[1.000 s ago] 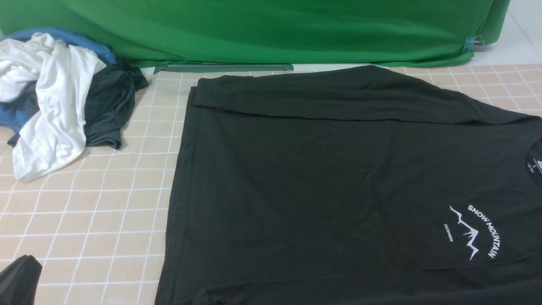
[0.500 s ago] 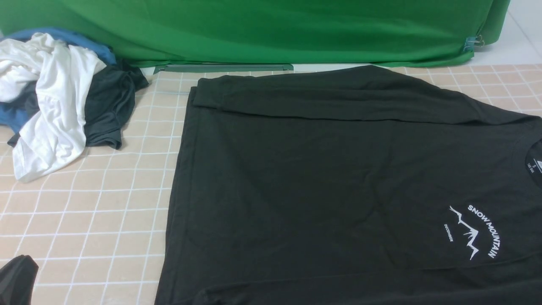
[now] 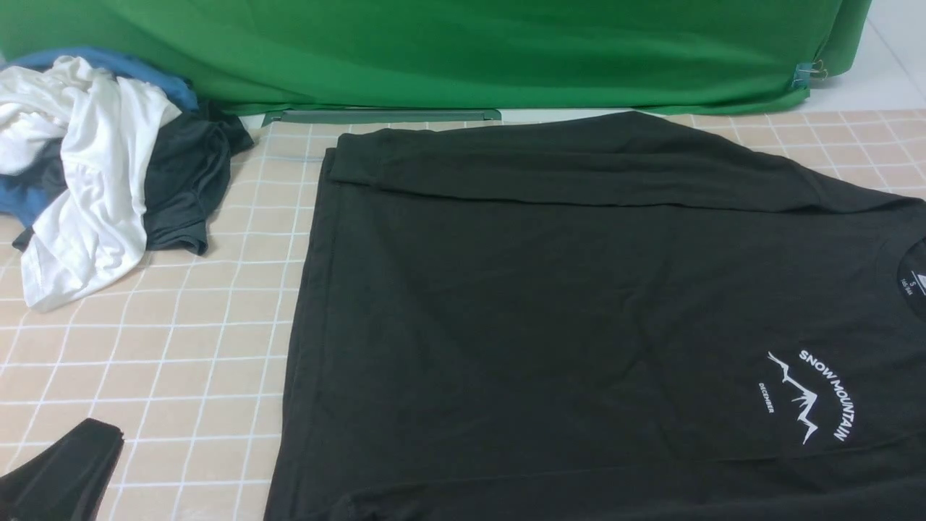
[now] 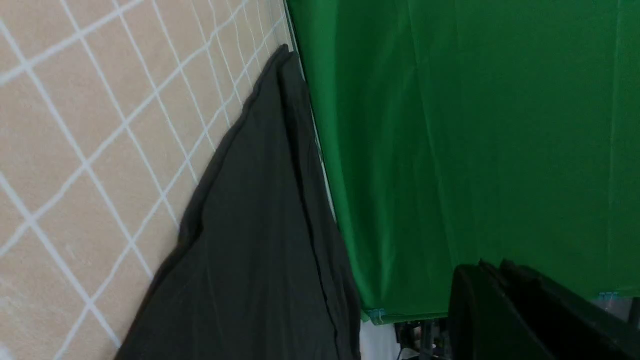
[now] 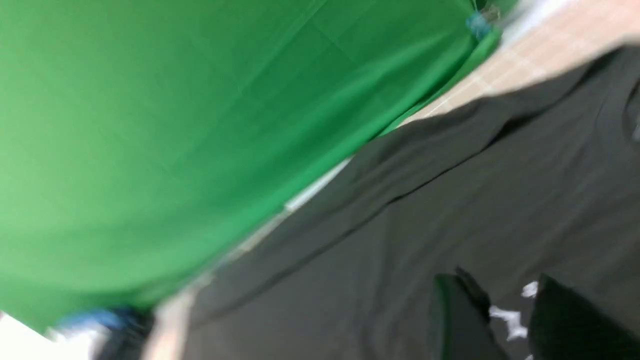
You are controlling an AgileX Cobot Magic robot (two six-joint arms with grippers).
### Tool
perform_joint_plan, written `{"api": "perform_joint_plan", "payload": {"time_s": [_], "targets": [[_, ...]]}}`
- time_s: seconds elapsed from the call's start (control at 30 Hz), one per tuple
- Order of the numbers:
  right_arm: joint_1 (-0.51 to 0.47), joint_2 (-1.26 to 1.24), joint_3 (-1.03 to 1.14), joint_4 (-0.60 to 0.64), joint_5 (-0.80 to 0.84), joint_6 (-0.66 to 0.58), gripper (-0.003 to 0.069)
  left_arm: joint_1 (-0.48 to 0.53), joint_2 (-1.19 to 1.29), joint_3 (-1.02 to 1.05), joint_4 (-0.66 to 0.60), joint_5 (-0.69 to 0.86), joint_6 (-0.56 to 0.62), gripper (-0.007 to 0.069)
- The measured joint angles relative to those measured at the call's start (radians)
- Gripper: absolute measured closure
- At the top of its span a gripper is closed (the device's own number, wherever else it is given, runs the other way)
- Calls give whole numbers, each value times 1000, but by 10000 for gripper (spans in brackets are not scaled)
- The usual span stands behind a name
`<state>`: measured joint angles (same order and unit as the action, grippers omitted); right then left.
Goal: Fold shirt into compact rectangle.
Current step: 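Grasp the left edge of the dark T-shirt lying flat on the table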
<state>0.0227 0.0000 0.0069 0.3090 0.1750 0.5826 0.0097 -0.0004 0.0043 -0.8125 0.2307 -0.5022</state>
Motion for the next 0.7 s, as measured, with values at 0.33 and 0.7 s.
{"api": "perform_joint_plan", "payload": {"time_s": [0.33, 0.7], "targets": [[0, 0, 0, 14, -41, 20, 433, 0, 0, 0, 53, -52, -15, 606], [0, 213, -339, -64, 67, -314, 628, 0, 145, -290, 238, 47, 62, 606]]}}
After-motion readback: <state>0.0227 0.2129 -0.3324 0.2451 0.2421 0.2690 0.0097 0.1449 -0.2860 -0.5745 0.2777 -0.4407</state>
